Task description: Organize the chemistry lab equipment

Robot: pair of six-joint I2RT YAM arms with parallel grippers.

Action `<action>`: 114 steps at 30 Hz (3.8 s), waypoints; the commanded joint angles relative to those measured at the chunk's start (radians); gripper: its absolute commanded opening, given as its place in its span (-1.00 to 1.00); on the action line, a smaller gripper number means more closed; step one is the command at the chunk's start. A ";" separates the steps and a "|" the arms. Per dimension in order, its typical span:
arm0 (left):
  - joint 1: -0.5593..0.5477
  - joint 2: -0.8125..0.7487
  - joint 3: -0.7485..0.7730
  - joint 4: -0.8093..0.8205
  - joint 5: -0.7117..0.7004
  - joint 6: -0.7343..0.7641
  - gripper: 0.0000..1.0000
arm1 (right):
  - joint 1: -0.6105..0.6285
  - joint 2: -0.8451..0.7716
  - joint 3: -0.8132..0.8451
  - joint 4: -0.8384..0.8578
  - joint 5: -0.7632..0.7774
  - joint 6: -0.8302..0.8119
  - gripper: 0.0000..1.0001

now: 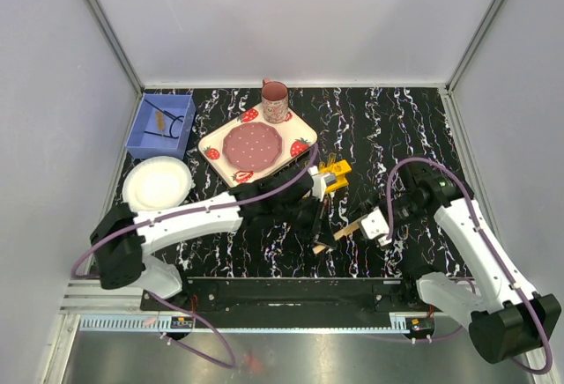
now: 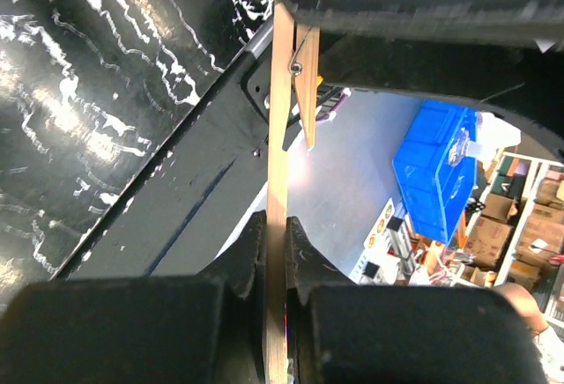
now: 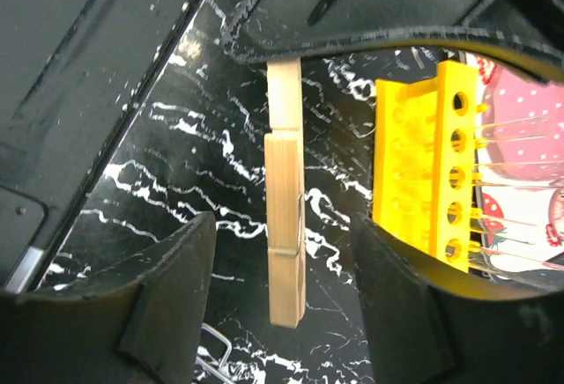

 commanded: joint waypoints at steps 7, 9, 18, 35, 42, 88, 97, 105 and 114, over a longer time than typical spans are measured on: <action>0.059 -0.437 0.001 -0.428 -0.406 0.332 -1.00 | 0.004 -0.111 0.128 0.226 -0.037 0.962 0.74; 0.165 -0.533 0.010 -0.506 -0.496 0.372 -1.00 | -0.001 -0.124 0.104 0.345 0.032 1.069 0.79; 0.768 -0.554 0.052 -0.444 -0.723 0.716 -1.00 | -0.310 -0.062 -0.011 0.563 -0.136 1.318 0.87; 1.304 0.251 0.459 -0.201 -0.469 0.643 -1.00 | -0.347 -0.118 -0.060 0.573 -0.070 1.319 0.94; 1.330 0.474 0.619 -0.241 -0.489 0.589 -0.96 | -0.347 -0.089 -0.048 0.546 -0.072 1.302 0.94; 1.455 0.340 0.558 -0.232 -0.361 0.480 -0.84 | -0.430 -0.098 -0.065 0.537 -0.116 1.284 0.96; 1.453 0.425 0.593 -0.261 -0.298 0.480 -0.80 | -0.430 -0.097 -0.065 0.535 -0.115 1.284 0.96; 1.447 0.497 0.638 -0.318 -0.305 0.483 -0.42 | -0.435 -0.098 -0.065 0.537 -0.113 1.284 0.96; 1.444 0.442 0.655 -0.325 -0.249 0.483 -0.26 | -0.439 -0.097 -0.066 0.537 -0.115 1.283 0.96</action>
